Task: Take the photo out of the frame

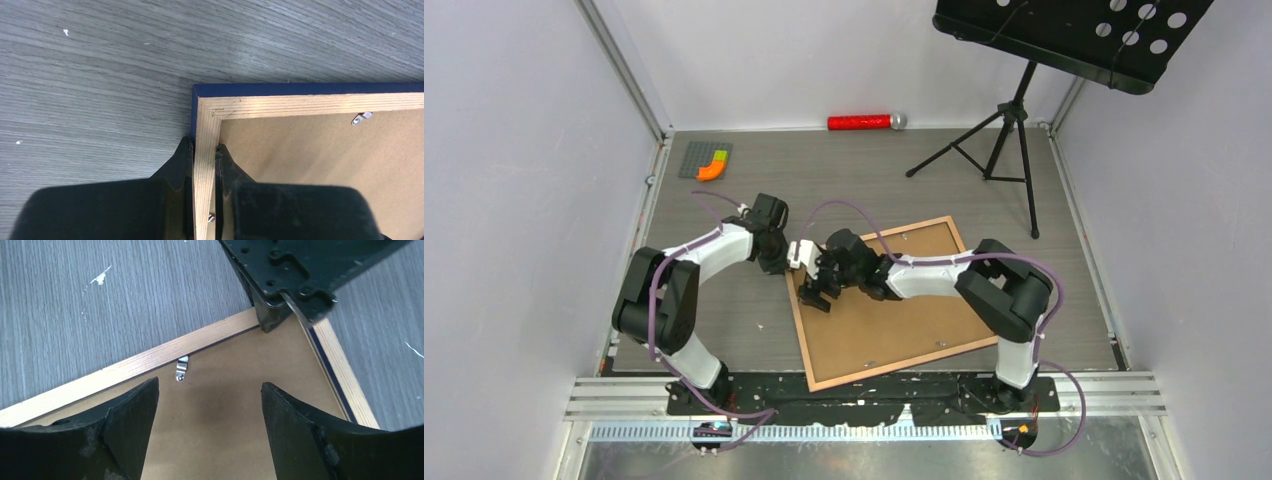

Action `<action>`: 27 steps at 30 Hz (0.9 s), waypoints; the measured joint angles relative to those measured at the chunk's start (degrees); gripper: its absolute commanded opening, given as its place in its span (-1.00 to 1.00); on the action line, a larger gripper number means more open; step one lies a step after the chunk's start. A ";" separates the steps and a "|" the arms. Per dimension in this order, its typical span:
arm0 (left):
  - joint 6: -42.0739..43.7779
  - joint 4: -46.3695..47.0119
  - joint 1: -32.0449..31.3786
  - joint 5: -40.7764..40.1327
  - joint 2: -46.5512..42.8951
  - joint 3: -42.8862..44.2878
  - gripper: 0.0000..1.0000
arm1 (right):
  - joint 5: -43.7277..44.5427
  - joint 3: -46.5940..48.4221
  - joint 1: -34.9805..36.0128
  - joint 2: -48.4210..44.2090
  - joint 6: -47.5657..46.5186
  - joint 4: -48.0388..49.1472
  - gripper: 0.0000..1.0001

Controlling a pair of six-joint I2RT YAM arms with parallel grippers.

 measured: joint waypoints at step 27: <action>1.70 1.79 1.01 1.16 -0.15 -0.68 -1.00 | 11.78 6.43 5.20 7.78 2.45 -0.59 -0.50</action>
